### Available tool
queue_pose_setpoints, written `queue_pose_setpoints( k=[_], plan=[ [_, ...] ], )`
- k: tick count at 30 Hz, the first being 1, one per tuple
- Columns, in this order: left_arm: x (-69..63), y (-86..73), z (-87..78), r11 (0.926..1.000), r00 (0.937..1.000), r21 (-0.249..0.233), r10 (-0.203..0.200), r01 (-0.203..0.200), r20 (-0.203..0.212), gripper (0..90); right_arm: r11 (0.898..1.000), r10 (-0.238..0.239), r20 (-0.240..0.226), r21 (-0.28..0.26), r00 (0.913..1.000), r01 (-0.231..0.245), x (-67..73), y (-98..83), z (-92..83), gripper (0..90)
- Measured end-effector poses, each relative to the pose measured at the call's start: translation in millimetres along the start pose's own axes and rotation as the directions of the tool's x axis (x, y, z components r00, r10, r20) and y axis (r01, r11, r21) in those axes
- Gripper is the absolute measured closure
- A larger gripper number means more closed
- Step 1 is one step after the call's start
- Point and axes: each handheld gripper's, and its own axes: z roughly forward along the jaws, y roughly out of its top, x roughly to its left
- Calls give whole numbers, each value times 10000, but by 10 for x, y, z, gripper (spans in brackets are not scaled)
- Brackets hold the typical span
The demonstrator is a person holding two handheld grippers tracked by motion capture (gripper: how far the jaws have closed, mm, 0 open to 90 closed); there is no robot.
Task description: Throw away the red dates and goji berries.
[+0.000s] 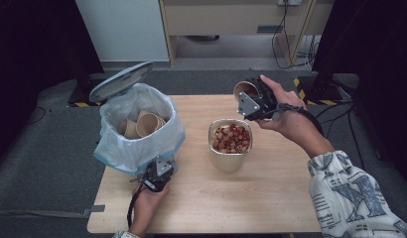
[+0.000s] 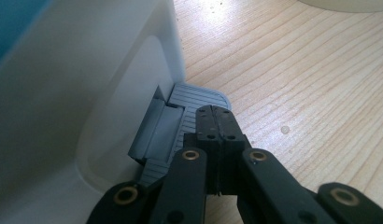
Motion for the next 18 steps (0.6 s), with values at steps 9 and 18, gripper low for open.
queue_pose_setpoints(
  k=[9, 18],
  plan=[
    [-1, 1, 0, 10000, 10000, 3, -2, 2, 0, 894, 9991, -416, 27, 71, 9991, 416, 28, 5, -1, 310],
    [-1, 1, 0, 10000, 10000, 2, 2, -2, -2, 894, 9995, -321, -24, 38, 9995, 321, 24, -5, -7, 310]
  ],
)
